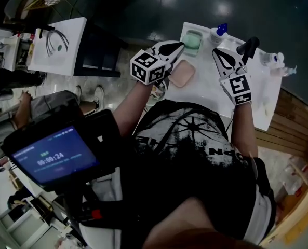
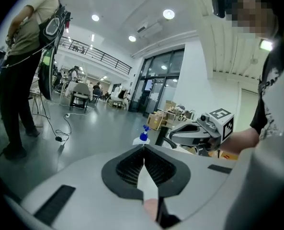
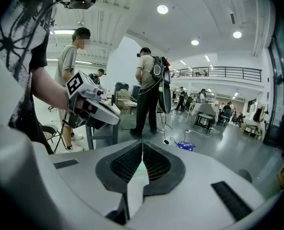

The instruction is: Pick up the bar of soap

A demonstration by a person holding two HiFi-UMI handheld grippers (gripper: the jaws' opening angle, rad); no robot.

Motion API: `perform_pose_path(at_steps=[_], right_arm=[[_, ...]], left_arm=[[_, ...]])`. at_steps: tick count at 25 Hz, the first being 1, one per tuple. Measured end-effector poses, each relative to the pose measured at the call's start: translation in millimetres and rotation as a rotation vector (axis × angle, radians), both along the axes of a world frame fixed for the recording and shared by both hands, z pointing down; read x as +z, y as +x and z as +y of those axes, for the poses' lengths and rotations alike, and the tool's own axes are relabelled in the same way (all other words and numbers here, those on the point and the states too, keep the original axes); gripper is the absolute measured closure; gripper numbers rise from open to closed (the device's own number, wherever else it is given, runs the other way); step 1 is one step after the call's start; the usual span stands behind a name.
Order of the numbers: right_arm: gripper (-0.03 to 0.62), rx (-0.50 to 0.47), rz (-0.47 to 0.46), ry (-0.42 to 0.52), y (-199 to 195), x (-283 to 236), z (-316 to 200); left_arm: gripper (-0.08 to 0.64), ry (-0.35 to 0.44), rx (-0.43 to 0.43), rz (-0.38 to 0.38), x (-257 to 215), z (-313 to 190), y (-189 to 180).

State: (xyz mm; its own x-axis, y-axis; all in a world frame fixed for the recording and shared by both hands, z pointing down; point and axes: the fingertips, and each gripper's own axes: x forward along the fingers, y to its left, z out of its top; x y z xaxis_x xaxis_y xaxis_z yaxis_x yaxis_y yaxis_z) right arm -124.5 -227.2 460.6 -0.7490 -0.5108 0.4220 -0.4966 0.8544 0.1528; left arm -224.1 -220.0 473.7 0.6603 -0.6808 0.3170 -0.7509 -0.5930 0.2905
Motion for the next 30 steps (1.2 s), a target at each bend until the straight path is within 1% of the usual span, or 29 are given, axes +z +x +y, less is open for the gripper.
perform_pose_path(at_steps=[6,10,11,12,16,20,24,30], right_arm=[[0.575,-0.036,0.066,-0.052,-25.2,30.8,-19.4],[0.573,-0.065,0.122,-0.089,-38.6,55.6,-29.8],[0.554,-0.076,0.137,-0.102,-42.7,62.2,-31.6],[0.516,-0.088,0.153,-0.113,-46.9,68.9,-33.5],[0.455,-0.141,0.217,-0.153,-62.5,100.2,-40.5],[0.377,-0.193,0.274,-0.215,-79.4,131.2,-41.6],[0.341,-0.207,0.310,-0.254,-91.3,149.0,-46.6],[0.325,-0.212,0.365,-0.281,-98.5,167.1,-54.5]], left_arm=[[0.548,-0.086,0.022,-0.005,30.7,-18.2,-14.5],[0.540,-0.171,0.033,0.034,52.6,-30.0,-18.8],[0.529,-0.196,0.038,0.043,58.9,-32.7,-19.5],[0.518,-0.221,0.044,0.048,65.4,-35.5,-20.0],[0.468,-0.302,0.069,0.045,91.2,-47.0,-19.9],[0.423,-0.399,0.099,0.076,113.2,-55.7,-18.3],[0.379,-0.469,0.135,0.065,133.4,-62.6,-15.8],[0.374,-0.526,0.159,0.083,148.3,-69.1,-10.4]])
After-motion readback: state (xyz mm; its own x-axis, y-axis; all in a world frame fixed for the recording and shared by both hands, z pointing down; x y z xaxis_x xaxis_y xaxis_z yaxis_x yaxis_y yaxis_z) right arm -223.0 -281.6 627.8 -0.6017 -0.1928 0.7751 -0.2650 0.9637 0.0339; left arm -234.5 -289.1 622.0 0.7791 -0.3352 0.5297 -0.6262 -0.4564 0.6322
